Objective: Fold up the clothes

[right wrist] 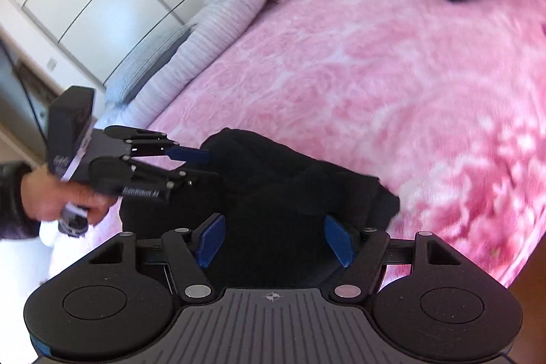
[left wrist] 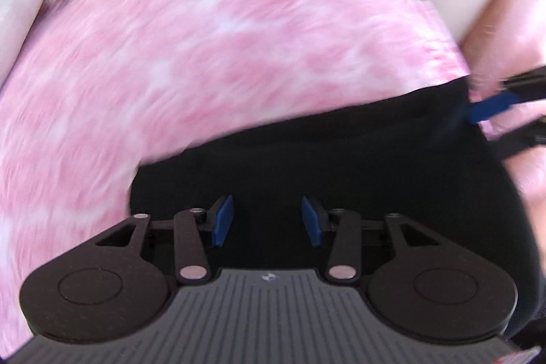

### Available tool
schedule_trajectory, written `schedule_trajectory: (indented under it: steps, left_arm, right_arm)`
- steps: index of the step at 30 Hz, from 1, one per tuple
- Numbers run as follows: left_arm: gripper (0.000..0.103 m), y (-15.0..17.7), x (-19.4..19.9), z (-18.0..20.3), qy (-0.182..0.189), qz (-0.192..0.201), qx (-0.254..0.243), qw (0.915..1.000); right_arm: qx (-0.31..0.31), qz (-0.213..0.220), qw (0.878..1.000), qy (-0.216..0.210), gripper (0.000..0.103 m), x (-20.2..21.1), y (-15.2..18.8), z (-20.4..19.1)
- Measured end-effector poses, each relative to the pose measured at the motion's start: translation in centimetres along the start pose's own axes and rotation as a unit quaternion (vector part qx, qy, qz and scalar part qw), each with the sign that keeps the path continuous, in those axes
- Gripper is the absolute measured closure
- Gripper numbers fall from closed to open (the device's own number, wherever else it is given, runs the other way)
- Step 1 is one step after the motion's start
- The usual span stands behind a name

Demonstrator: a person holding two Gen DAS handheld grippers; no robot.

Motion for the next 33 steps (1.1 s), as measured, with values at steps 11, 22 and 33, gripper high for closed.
schedule_trajectory:
  steps: [11, 22, 33]
  left_arm:
    - [0.073, 2.4, 6.6, -3.6, -0.076, 0.046, 0.056, 0.9945]
    - [0.06, 10.5, 8.1, -3.8, -0.07, 0.005, 0.03, 0.9971]
    - [0.043, 11.5, 19.3, -2.0, -0.092, 0.031, 0.112, 0.989]
  right_arm:
    - [0.104, -0.026, 0.993, 0.043, 0.029, 0.4, 2.0, -4.7]
    - [0.226, -0.111, 0.966, 0.049, 0.028, -1.8, 10.8, -11.4]
    - [0.095, -0.079, 0.973, 0.194, 0.012, 5.8, 8.2, -15.2]
Point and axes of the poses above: each gripper's, at about its wrist camera, not at the fingertips, and x roughly against the way its jaws point, z to its right, y to its underside, the point moved 4 cm from there along -x, roughly the way its jaws point, and after that the axes turned 10 degrees about z, right-handed, at the moved point
